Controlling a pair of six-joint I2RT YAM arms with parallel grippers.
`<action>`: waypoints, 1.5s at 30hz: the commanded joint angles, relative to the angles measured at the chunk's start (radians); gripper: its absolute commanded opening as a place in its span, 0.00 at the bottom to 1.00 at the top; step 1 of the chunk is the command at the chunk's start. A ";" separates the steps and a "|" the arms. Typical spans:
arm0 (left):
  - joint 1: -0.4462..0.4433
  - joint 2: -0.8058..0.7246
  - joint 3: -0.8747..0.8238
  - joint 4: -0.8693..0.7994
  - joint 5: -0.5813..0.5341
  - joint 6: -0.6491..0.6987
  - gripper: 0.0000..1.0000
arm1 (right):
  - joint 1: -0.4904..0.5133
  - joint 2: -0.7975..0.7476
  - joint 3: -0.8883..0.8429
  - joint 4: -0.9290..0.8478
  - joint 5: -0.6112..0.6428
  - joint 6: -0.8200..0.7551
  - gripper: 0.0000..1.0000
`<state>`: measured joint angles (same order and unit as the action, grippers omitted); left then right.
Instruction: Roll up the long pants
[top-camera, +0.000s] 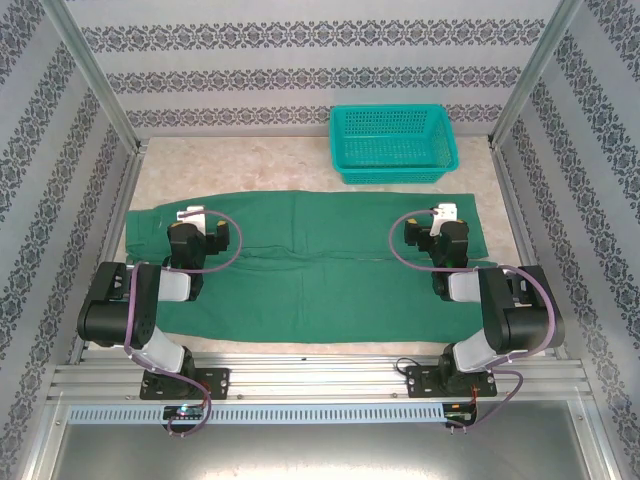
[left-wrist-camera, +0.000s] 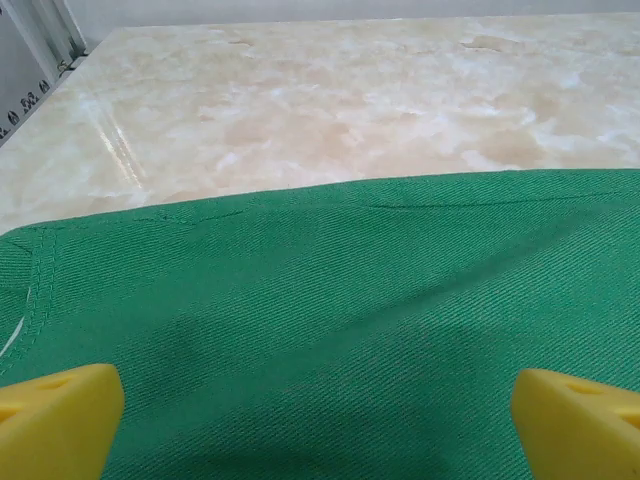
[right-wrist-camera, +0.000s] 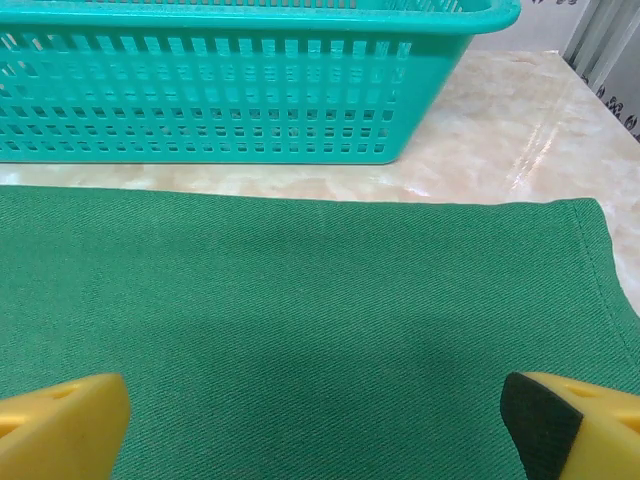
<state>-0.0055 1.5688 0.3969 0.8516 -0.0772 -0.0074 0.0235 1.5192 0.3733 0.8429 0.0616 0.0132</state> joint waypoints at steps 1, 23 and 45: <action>-0.005 -0.009 0.010 -0.009 0.020 -0.013 1.00 | -0.002 -0.017 0.016 0.028 -0.016 0.013 0.98; -0.004 -0.009 0.011 -0.013 0.021 -0.013 1.00 | -0.007 -0.016 0.021 0.022 -0.028 0.015 0.98; 0.142 0.162 0.801 -0.980 0.188 -0.272 1.00 | -0.067 -0.013 0.584 -0.768 0.169 0.215 0.98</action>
<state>0.1135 1.6806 1.0992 0.0254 0.0334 -0.2199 -0.0380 1.4479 0.8700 0.2607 0.2211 0.1711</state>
